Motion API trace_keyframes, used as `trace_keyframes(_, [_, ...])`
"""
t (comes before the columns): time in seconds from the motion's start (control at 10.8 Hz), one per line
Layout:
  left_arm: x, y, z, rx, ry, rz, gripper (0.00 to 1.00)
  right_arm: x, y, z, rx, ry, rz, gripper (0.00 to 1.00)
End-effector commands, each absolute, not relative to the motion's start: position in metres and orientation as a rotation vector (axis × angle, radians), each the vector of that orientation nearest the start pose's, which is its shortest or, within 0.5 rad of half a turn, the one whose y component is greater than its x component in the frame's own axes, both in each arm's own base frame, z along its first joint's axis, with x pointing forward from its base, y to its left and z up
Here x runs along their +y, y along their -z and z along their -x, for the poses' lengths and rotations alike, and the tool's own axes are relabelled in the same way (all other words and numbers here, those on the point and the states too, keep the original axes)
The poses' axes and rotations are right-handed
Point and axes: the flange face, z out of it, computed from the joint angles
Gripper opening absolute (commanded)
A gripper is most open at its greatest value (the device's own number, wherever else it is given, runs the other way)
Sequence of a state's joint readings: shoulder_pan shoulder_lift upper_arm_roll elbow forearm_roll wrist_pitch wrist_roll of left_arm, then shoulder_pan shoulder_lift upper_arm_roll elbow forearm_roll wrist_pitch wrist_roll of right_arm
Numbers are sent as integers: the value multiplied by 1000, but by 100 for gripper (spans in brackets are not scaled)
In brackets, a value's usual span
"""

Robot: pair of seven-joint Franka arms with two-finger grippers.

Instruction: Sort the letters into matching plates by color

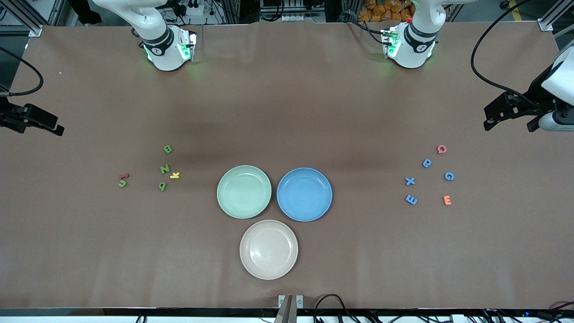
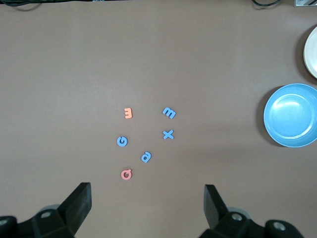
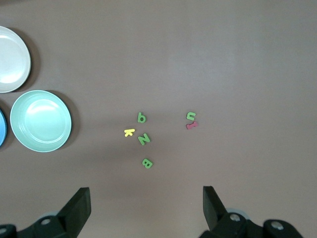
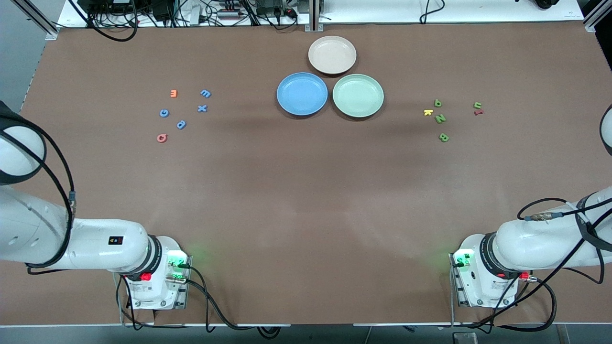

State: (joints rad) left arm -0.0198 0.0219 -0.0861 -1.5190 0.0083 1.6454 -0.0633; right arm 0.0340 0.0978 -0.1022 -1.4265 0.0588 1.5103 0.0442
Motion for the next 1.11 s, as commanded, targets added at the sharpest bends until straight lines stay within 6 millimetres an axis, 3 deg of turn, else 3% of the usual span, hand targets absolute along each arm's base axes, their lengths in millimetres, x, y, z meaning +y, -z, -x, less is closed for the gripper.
trace_keyframes(0.0, [-57,-648,-566,94,175,3154,100,-32,-632,-577,189,-21,3099,100])
trace_keyframes(0.65, [-50,-639,-570,62,149,3160,100,-31,-624,-585,197,-13,3097,100])
trace_keyframes(1.02, [-39,-606,-575,25,161,3165,100,-12,-608,-596,160,-36,3103,100])
